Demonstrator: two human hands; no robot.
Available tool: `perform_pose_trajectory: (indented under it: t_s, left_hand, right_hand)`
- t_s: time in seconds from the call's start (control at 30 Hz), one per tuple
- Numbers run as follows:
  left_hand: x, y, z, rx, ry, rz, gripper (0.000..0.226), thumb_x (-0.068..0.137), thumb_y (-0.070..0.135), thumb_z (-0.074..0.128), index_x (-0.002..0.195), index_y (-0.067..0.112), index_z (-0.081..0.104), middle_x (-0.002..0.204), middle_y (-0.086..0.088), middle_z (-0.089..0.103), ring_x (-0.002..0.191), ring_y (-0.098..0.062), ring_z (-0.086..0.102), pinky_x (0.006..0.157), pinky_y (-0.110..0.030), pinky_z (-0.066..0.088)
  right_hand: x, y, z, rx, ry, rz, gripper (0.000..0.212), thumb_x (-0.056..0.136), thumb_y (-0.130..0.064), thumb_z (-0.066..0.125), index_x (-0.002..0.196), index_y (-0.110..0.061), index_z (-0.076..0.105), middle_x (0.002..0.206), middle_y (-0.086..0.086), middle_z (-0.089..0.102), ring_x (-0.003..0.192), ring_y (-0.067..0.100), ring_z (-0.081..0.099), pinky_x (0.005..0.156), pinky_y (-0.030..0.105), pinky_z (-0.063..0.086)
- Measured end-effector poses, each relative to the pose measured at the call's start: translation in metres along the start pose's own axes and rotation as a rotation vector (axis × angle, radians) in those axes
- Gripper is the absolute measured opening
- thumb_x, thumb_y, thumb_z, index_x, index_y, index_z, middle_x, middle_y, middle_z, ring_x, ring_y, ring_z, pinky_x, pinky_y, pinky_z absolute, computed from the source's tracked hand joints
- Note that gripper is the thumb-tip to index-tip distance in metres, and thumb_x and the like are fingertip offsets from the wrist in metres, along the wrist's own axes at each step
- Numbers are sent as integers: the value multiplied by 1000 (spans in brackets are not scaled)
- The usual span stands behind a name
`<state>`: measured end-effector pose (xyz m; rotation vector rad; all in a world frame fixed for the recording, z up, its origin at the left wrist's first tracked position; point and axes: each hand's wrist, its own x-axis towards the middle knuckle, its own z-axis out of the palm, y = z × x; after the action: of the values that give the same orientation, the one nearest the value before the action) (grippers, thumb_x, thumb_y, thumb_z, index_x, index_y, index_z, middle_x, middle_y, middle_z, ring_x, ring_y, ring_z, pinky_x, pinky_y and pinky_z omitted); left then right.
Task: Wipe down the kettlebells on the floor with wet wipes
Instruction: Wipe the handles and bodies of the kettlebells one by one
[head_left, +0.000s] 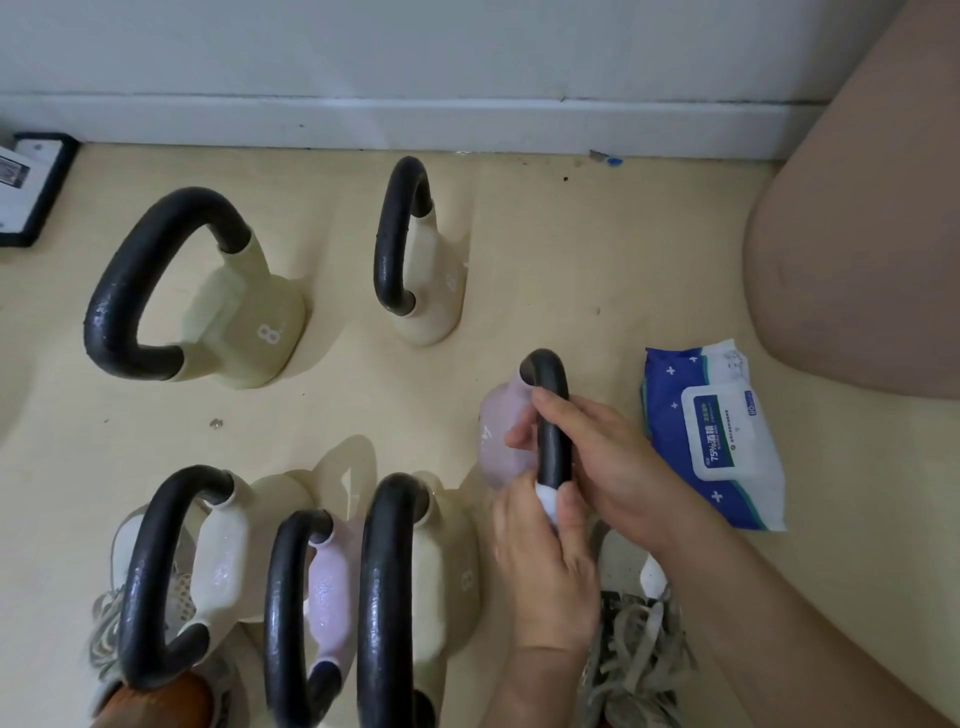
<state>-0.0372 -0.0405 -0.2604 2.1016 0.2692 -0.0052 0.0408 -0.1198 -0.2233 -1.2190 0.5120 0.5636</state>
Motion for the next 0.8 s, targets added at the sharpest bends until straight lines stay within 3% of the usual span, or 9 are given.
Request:
perform_pose_trajectory:
  t_s: [0.1, 0.27, 0.37, 0.43, 0.53, 0.63, 0.7, 0.8]
  left_hand:
    - [0, 0, 0, -135, -2, -141, 36, 93, 61, 23, 87, 37, 50, 87, 8, 54, 86, -6, 53, 78, -23, 43]
    - [18, 13, -13, -427, 87, -530, 40, 103, 36, 31, 85, 21, 63, 77, -2, 66, 69, -6, 61, 70, -23, 45]
    - [25, 21, -24, -626, 121, -699, 39, 103, 33, 37, 86, 14, 66, 62, 3, 65, 59, -6, 60, 60, -19, 45]
    - [21, 25, -27, -677, 138, -713, 35, 101, 33, 43, 87, 15, 69, 55, 4, 58, 56, -10, 54, 55, -20, 43]
    - [7, 28, -21, -593, 102, -587, 28, 100, 28, 47, 99, 28, 75, 77, 9, 70, 75, -5, 64, 73, -20, 50]
    - [-5, 24, -10, -384, 25, -256, 34, 101, 13, 47, 110, 38, 66, 110, 19, 69, 107, 3, 60, 95, -19, 47]
    - [-7, 15, -3, -199, -2, -5, 38, 99, 9, 44, 116, 35, 65, 117, 22, 64, 113, 1, 57, 97, -18, 43]
    - [-9, 4, 6, 50, -42, 136, 47, 85, 7, 39, 119, 22, 68, 118, 5, 64, 108, -4, 51, 98, -9, 34]
  right_hand:
    - [6, -2, 5, 9, 37, -1, 32, 92, -42, 56, 84, -13, 65, 84, 3, 68, 78, 10, 60, 71, 22, 47]
    - [16, -10, 21, -180, 50, -71, 38, 95, -43, 52, 78, -10, 62, 73, 3, 59, 57, 6, 56, 56, 17, 46]
    - [21, -8, 30, -230, 31, -102, 41, 95, -43, 52, 78, -7, 63, 78, 12, 59, 71, 18, 58, 63, 23, 48]
    - [22, -6, 30, -121, 35, -78, 40, 96, -40, 52, 76, -7, 62, 78, 10, 62, 82, 22, 62, 63, 30, 53]
    - [17, -8, 21, 68, 100, -20, 37, 96, -39, 53, 73, -11, 59, 66, 1, 60, 82, 19, 71, 58, 30, 52]
    - [15, -9, 2, 152, 199, 0, 36, 97, -40, 50, 73, -14, 59, 57, 0, 54, 67, 16, 69, 63, 29, 45]
    - [14, -8, -12, 200, 235, -1, 39, 98, -41, 48, 70, -16, 59, 56, 0, 50, 60, 17, 63, 59, 28, 43]
    - [10, -3, -32, 305, 274, 35, 40, 97, -44, 49, 72, -15, 59, 54, 1, 48, 58, 20, 57, 60, 28, 45]
